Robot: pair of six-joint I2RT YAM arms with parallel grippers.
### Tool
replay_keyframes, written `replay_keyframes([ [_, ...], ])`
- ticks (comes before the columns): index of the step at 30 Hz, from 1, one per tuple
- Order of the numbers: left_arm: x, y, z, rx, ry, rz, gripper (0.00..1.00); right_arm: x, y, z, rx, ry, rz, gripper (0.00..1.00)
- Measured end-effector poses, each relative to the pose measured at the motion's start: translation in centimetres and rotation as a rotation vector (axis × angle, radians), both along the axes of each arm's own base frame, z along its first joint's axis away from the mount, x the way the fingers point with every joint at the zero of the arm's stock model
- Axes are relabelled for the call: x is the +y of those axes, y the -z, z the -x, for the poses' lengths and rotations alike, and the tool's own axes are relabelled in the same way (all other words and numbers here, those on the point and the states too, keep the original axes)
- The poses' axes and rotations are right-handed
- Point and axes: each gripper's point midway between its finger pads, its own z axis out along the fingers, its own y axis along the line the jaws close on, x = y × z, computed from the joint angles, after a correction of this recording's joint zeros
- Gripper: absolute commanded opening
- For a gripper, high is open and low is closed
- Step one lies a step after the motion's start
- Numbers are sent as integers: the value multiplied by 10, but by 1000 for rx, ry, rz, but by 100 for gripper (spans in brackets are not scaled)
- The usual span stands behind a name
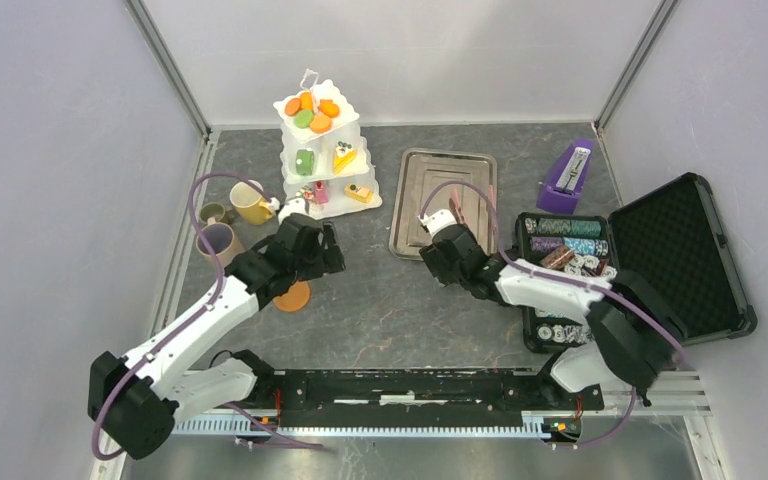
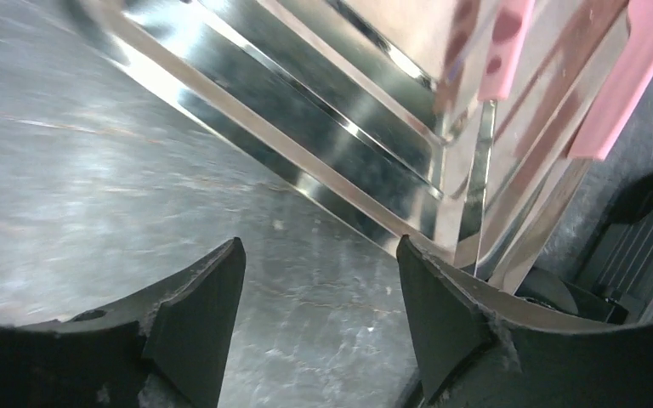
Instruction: Serve the afternoon tea
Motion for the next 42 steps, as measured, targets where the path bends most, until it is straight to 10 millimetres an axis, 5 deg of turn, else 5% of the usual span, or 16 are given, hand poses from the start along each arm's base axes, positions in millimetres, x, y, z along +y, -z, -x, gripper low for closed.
replay_keyframes([
  [5, 37, 21, -25, 67, -156, -20, 96, 30, -57, 17, -52, -96, -215, 75],
  [9, 60, 47, -49, 124, -262, -19, 85, 35, -85, 34, -86, -133, -350, 75],
  [15, 97, 86, -71, 166, -442, 78, 67, 19, -71, 58, -56, -123, -396, 74],
  [23, 95, 105, -82, 166, -479, 113, 51, 17, -53, 71, 4, -126, -405, 73],
  [28, 84, 111, -91, 158, -458, 126, 49, 22, -52, 72, 14, -141, -415, 73],
  [37, -13, 109, -113, 129, -260, 187, 48, 21, -50, 72, 16, -139, -407, 74],
  [42, -40, 108, -122, 139, -215, 223, 47, 19, -54, 72, 5, -136, -413, 74],
])
